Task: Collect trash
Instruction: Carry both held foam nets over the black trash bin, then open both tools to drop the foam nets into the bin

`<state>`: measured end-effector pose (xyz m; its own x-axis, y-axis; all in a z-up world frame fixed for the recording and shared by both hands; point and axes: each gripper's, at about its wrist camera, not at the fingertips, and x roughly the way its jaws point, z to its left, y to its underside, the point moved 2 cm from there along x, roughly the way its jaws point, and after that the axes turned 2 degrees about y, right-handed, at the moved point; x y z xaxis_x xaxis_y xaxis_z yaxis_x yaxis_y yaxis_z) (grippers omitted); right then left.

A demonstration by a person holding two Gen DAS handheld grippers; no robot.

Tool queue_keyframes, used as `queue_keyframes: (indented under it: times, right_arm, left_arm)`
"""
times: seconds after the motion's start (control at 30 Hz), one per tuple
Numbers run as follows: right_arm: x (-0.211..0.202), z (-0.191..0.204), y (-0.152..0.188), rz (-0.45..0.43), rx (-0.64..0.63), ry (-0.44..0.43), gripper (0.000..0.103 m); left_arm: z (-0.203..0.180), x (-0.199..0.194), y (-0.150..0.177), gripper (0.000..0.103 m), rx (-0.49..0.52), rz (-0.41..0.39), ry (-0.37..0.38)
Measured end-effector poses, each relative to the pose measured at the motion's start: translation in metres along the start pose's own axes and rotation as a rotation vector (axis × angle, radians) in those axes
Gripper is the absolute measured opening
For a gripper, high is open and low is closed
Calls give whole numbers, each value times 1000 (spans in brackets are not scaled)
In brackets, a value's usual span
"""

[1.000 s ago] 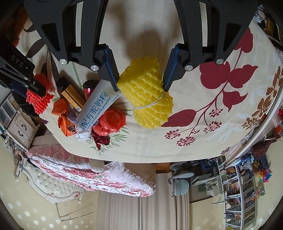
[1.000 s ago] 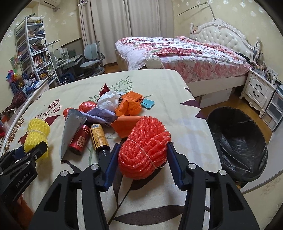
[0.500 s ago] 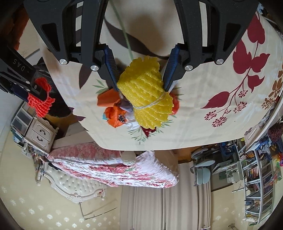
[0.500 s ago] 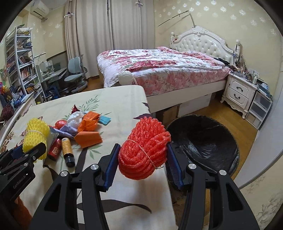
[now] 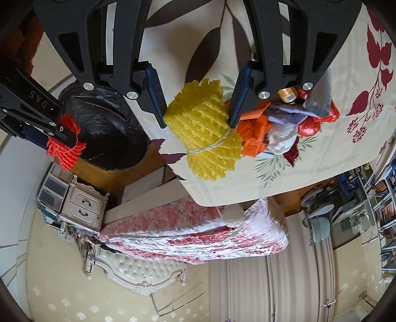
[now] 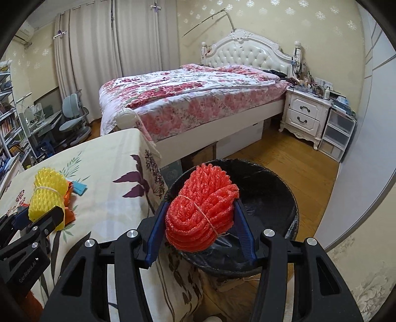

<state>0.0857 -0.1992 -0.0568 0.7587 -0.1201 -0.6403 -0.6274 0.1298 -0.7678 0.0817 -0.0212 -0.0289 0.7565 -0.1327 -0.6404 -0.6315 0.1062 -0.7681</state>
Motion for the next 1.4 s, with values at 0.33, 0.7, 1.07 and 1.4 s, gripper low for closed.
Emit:
queue_keyframes:
  times: [0.33,0.7,1.07,1.4]
  right_arm:
    - [26,-29,-3,14,68,67,52]
    - [45,-54,-7,38,122,100,52]
    - [62,-70,-3,81,151,129,53]
    - [69,-73,-4,98,164,146,58]
  left_arm:
    - [-35,41,-15,48,51,37,27]
    - [-65,75,-29,48,92,61,34]
    - [-86,103,-34,48,133,98,50]
    - [-88,110,-36,69,143,115,69]
